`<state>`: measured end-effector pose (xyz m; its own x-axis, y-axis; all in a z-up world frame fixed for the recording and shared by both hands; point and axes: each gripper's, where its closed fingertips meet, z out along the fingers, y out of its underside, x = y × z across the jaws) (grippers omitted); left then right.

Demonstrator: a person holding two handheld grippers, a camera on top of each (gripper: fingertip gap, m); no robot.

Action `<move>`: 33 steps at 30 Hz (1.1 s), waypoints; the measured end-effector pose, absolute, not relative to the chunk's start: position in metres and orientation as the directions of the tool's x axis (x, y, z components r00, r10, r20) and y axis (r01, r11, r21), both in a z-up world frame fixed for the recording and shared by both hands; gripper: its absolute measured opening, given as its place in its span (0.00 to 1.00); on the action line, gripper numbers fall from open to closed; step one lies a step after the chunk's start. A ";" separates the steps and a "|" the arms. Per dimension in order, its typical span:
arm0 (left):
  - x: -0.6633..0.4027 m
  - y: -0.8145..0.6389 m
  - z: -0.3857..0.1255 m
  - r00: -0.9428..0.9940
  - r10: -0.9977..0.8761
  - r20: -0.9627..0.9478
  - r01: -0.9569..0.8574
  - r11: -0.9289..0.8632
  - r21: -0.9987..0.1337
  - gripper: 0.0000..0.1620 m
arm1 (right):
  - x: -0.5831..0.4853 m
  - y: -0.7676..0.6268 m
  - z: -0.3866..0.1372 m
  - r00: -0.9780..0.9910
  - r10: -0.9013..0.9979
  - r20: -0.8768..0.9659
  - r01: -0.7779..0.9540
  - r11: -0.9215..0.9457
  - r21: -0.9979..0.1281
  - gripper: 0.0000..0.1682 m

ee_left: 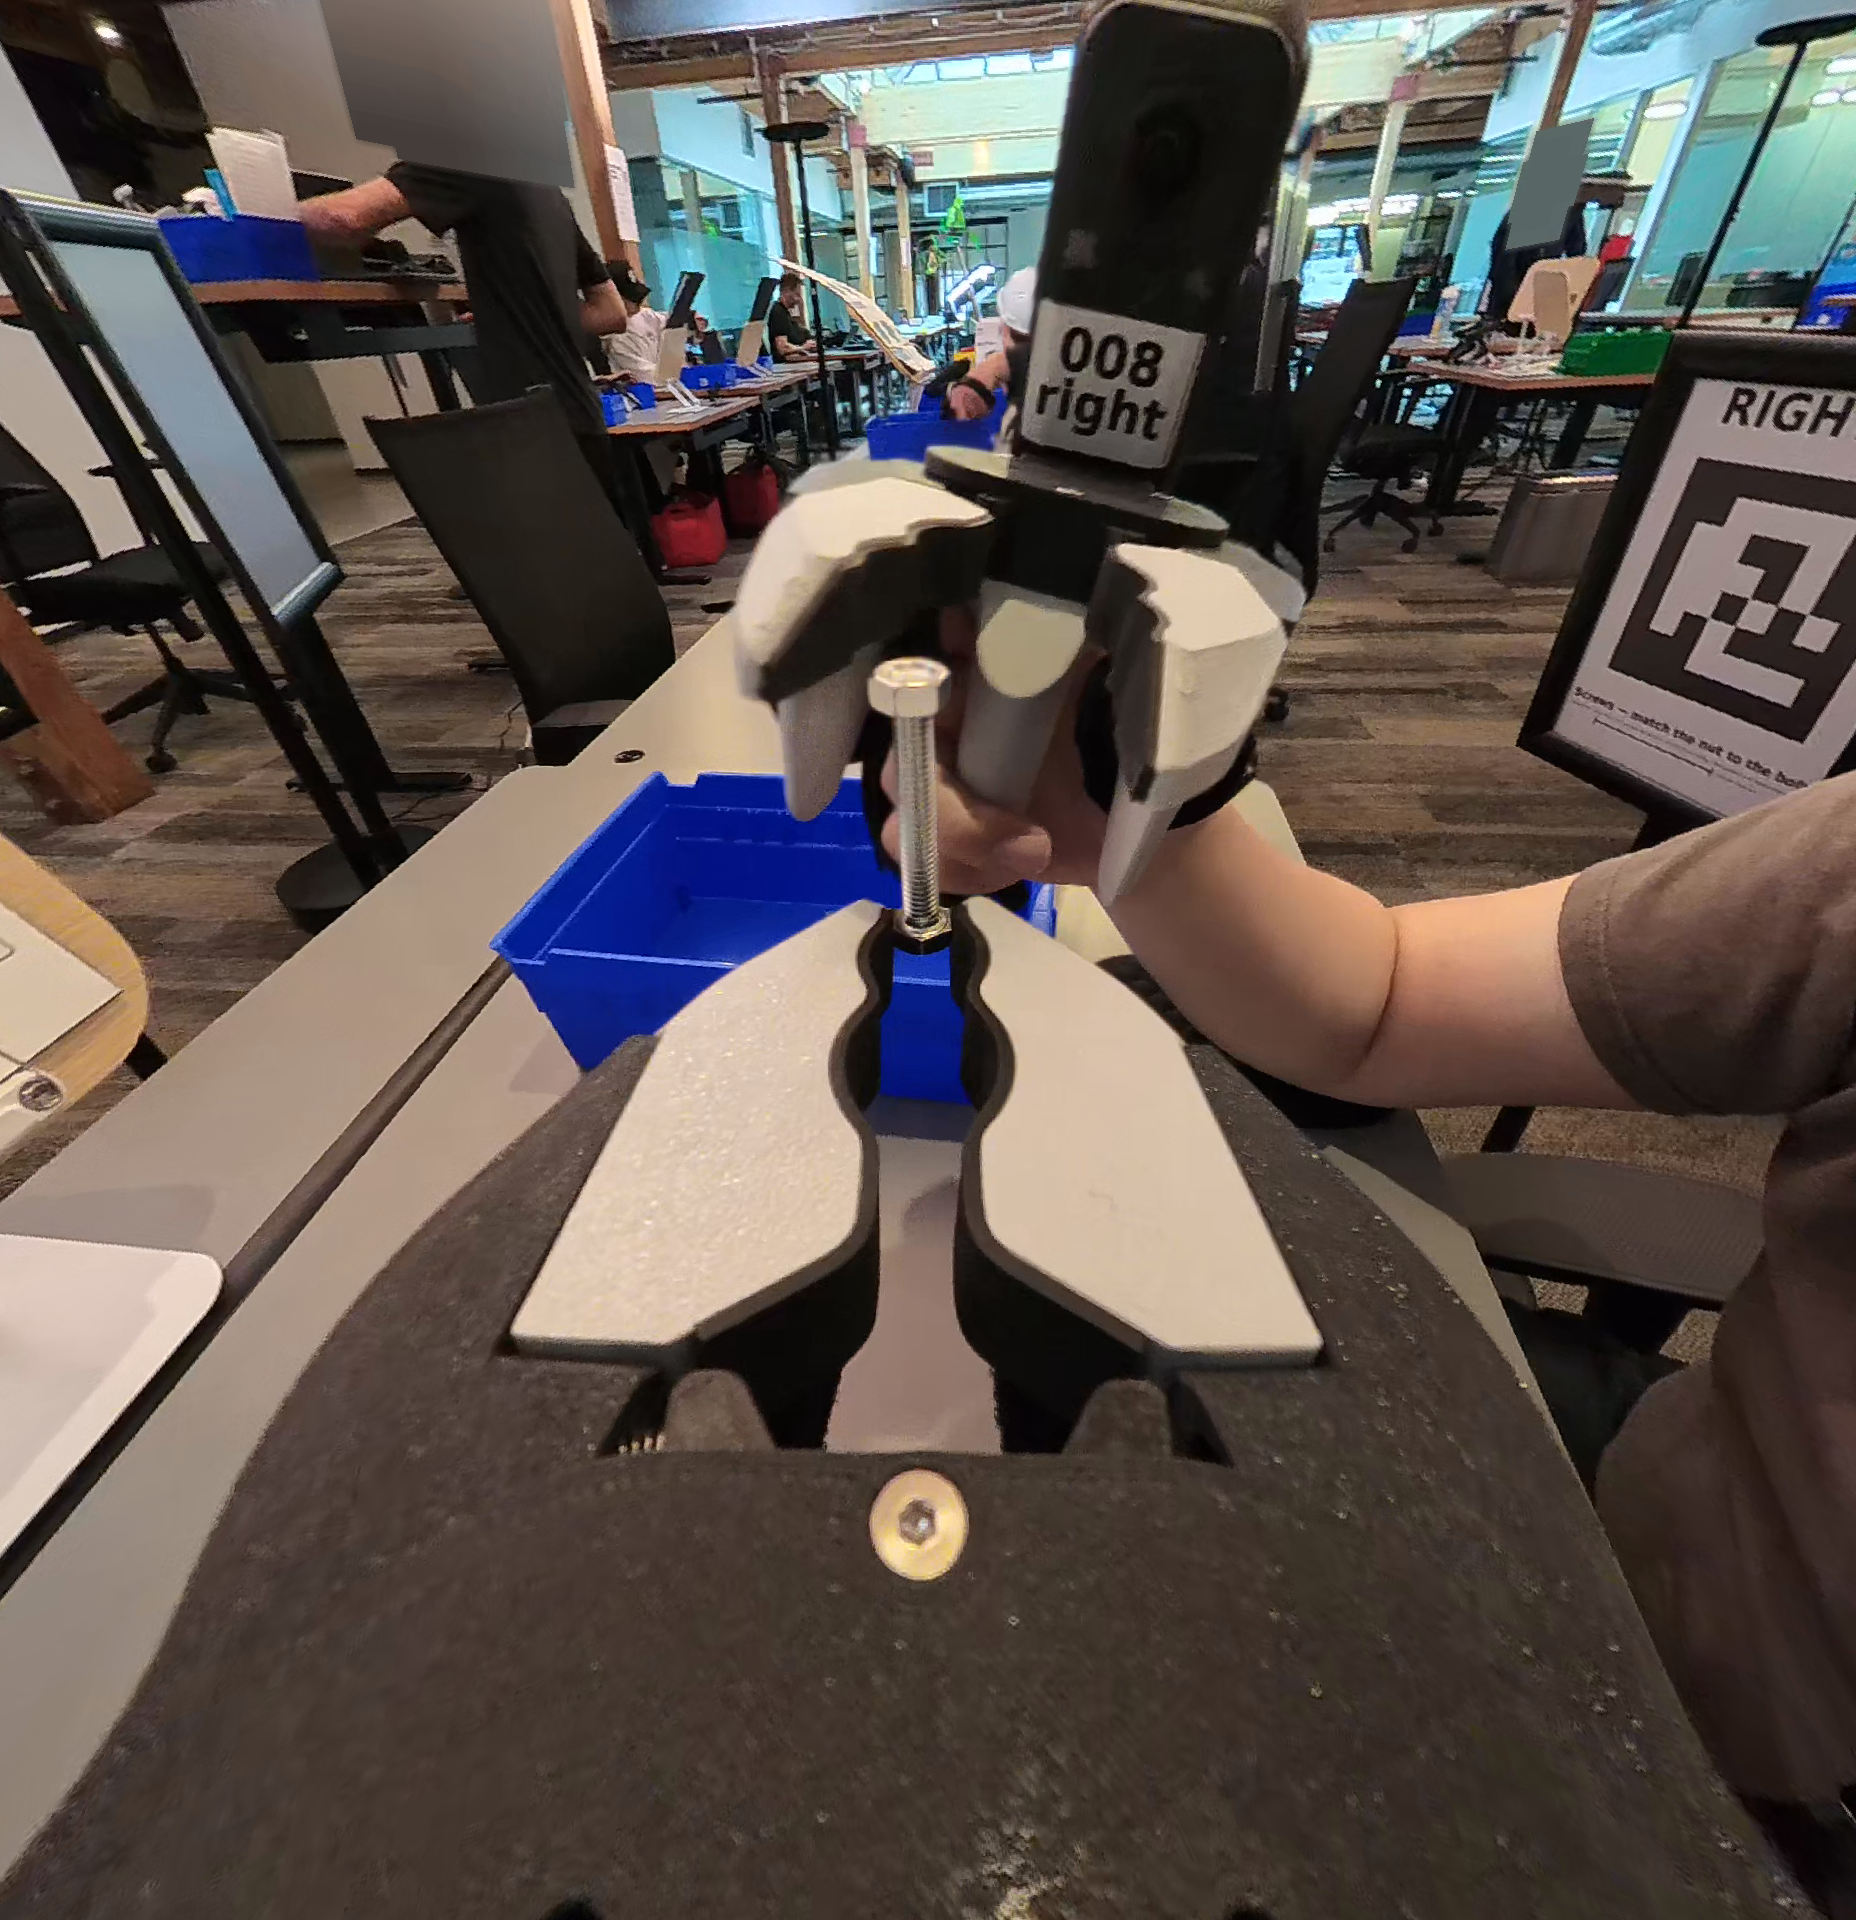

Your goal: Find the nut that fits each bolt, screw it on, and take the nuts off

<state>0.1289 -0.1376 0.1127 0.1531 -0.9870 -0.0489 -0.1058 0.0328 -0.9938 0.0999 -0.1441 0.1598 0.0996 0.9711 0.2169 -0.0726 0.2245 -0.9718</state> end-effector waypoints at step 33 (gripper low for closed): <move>0.122 -0.128 0.119 0.217 -0.974 -0.060 -0.070 0.046 -0.996 0.06 | 0.091 -0.158 0.160 0.041 0.977 0.211 -0.096 0.215 -0.972 0.41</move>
<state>0.1225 -0.1277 0.1192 0.2171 -0.9743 -0.0600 -0.0705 0.0456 -0.9965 0.0914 -0.1581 0.1599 0.0414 0.9765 0.2115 -0.0962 0.2146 -0.9720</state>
